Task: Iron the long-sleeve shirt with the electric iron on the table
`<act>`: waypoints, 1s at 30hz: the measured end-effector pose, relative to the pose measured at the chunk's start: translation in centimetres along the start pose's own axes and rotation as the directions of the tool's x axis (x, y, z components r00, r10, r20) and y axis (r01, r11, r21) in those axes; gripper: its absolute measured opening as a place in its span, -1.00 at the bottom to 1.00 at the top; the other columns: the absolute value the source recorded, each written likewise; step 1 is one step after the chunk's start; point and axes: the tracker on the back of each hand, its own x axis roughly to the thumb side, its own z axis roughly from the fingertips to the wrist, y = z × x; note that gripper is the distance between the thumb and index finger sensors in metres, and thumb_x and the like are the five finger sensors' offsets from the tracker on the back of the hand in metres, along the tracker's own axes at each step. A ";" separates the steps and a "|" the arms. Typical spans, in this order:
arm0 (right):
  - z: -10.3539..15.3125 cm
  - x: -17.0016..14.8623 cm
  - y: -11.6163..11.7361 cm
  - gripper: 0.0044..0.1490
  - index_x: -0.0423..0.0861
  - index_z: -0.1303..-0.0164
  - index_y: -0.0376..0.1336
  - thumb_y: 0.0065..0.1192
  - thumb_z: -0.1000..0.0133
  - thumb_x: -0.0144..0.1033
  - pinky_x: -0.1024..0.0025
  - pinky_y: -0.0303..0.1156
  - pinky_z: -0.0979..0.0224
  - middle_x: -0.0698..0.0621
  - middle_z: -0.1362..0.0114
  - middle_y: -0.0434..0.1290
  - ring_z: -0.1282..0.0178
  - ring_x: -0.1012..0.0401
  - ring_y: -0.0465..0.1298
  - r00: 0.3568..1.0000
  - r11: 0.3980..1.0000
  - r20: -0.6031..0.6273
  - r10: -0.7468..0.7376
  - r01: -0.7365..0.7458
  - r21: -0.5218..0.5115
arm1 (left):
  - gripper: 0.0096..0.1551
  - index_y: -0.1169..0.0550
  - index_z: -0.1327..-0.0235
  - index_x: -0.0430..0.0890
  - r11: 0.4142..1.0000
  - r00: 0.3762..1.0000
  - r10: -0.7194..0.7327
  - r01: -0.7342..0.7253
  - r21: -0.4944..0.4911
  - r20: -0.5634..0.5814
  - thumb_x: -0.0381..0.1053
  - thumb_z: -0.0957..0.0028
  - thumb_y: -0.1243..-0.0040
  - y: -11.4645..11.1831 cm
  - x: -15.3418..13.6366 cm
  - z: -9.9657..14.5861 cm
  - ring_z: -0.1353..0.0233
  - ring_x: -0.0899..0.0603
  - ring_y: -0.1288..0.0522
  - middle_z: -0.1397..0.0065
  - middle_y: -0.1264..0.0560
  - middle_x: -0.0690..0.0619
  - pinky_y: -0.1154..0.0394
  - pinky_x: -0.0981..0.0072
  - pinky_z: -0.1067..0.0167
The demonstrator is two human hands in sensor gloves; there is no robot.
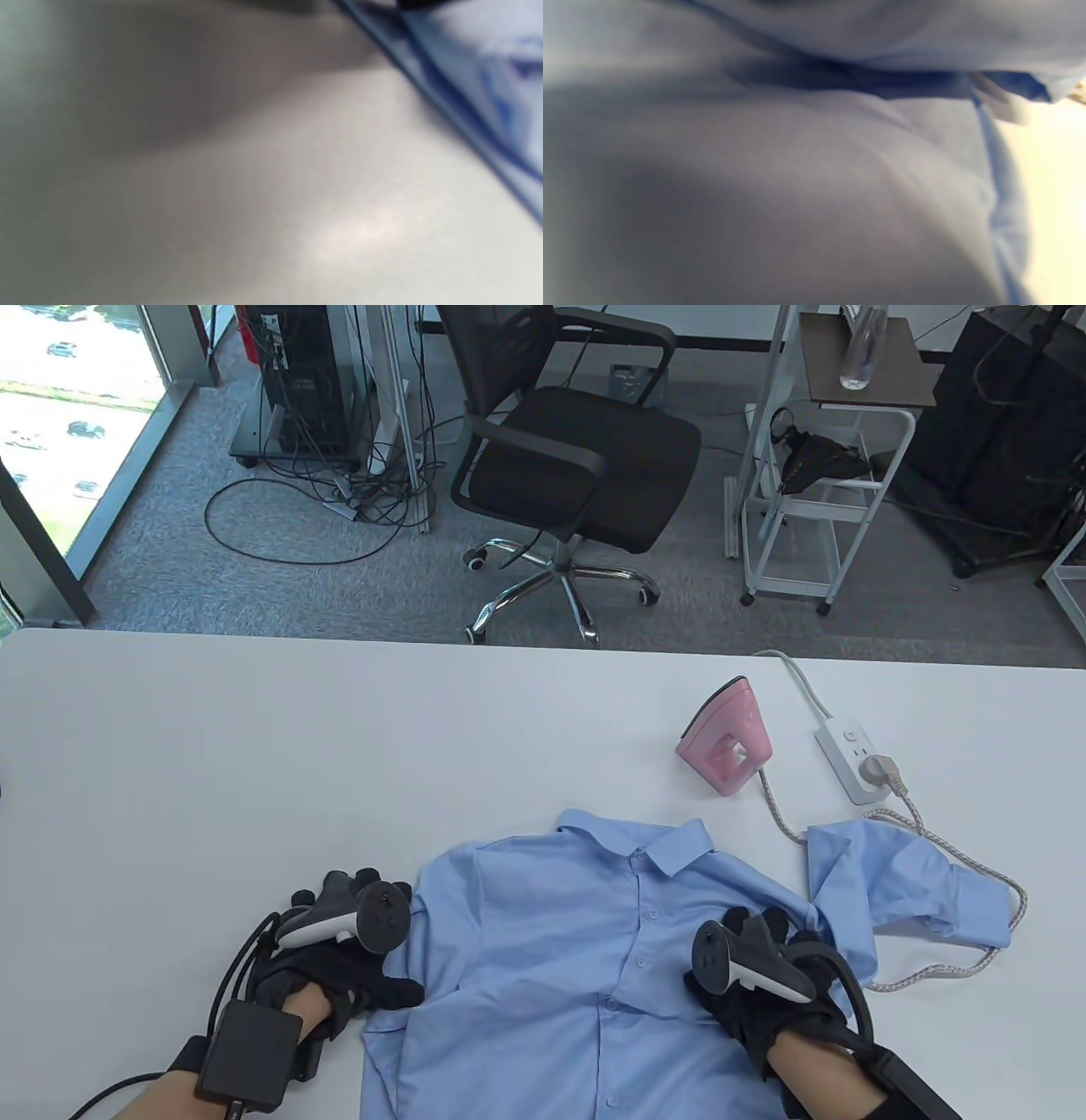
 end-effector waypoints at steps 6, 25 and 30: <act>-0.1 -0.9 0.4 0.17 -0.29 -0.66 -0.53 -0.56 -0.18 0.36 -0.65 0.09 -0.42 -0.58 -0.70 -0.38 -0.52 -0.63 -0.09 0.999 0.999 0.010 -0.033 0.034 -0.006 | 0.22 0.26 -0.73 0.08 0.972 0.960 -0.190 0.155 0.174 0.208 0.48 0.08 0.11 -1.6 1.9 2.2 -0.51 -0.65 0.47 -0.61 0.52 -0.38 0.39 -0.81 -0.14; -1.6 -0.4 -9.6 -0.33 -0.17 -0.55 0.20 0.02 -0.31 -0.05 -0.48 0.24 -0.43 -0.32 -0.59 0.32 -0.40 -0.32 0.43 0.957 0.823 0.125 -0.262 0.290 -0.488 | -0.16 0.05 -0.75 -0.02 0.811 0.969 -0.233 0.243 0.533 -0.087 0.17 -0.26 0.15 9.5 3.1 1.0 -0.68 -0.54 0.02 -0.77 0.10 -0.29 0.14 -0.70 -0.35; -6.4 -0.5 -10.4 -0.39 -0.09 -0.51 0.22 0.18 -0.27 -0.15 -0.38 0.34 -0.40 -0.25 -0.56 0.37 -0.35 -0.26 0.49 0.945 0.879 -0.010 -0.327 0.301 -0.369 | -0.17 0.00 -0.71 0.05 0.723 0.887 -0.459 0.406 0.558 -0.051 0.15 -0.19 0.06 9.1 8.7 -4.2 -0.69 -0.46 -0.10 -0.76 -0.02 -0.21 0.05 -0.65 -0.37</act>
